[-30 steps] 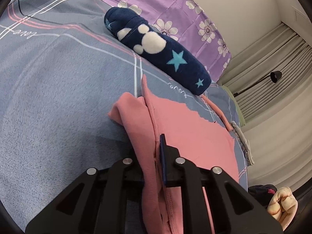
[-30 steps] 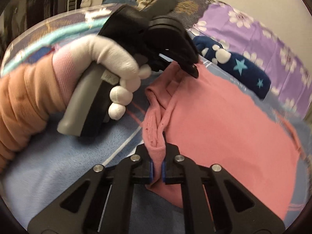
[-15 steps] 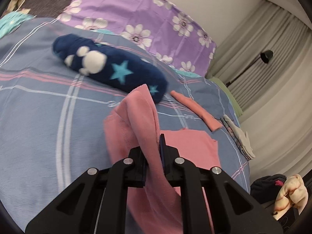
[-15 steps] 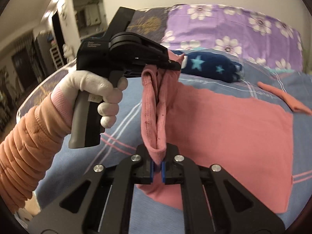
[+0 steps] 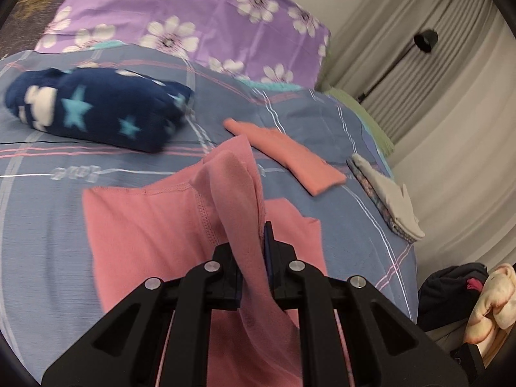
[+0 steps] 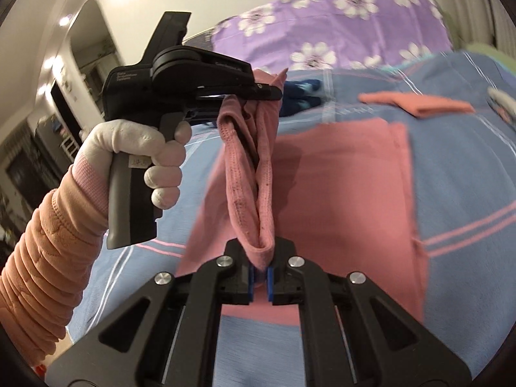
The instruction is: Fold small clothes
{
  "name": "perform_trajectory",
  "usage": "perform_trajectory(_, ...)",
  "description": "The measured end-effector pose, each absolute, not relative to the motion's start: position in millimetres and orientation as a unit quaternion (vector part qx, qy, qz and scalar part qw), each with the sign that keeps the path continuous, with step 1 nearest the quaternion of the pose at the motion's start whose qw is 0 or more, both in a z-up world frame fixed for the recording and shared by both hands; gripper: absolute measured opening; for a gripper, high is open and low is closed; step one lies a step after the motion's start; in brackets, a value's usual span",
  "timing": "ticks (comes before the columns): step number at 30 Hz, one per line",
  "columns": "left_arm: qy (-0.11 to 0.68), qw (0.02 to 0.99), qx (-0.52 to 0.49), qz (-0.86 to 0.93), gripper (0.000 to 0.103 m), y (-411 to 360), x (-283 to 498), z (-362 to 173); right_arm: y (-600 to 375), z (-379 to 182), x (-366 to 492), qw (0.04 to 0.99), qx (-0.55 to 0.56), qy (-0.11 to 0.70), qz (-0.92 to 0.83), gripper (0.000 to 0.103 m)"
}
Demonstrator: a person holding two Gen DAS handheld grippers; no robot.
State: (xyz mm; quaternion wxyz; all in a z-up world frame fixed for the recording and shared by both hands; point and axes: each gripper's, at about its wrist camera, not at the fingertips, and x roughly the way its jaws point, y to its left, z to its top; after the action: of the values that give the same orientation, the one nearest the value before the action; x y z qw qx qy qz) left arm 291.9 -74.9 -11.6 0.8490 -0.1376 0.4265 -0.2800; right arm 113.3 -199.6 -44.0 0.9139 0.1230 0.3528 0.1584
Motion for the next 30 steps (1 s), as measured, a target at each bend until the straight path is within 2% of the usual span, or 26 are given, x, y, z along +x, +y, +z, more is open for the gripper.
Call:
perform_trajectory(16,0.473,0.836,-0.042,-0.274,0.011,-182.6,302.1,-51.4,-279.7,-84.5,94.3,0.892,0.225,0.369,0.137,0.005)
perform_trajectory(18,0.478,0.835,-0.030,-0.270,0.016,-187.9,302.3,-56.2,-281.5,-91.2,94.0,0.885,0.234,0.376,0.142,0.005)
perform_trajectory(21,0.470,0.841,-0.025,-0.268,0.029,-191.6,298.4,-51.9,-287.5,-100.8,100.2,0.870,0.263,0.388,0.153,0.005)
perform_trajectory(22,0.462,0.845,-0.018,-0.268,0.037,-192.7,295.2,-46.5,-291.0,-104.8,100.8,0.863,0.276,0.392,0.158,0.005)
perform_trajectory(24,0.432,0.860,0.009,-0.271,0.040,-190.3,281.3,-29.6,-293.6,-106.3,99.4,0.859,0.288,0.391,0.165,0.005)
perform_trajectory(28,0.376,0.883,0.061,-0.274,0.054,-173.0,237.0,2.2,-295.2,-106.4,94.7,0.858,0.292,0.386,0.171,0.005)
perform_trajectory(30,0.355,0.890,0.082,-0.272,0.055,-155.6,205.0,9.7,-298.1,-107.3,93.7,0.854,0.303,0.385,0.176,0.006)
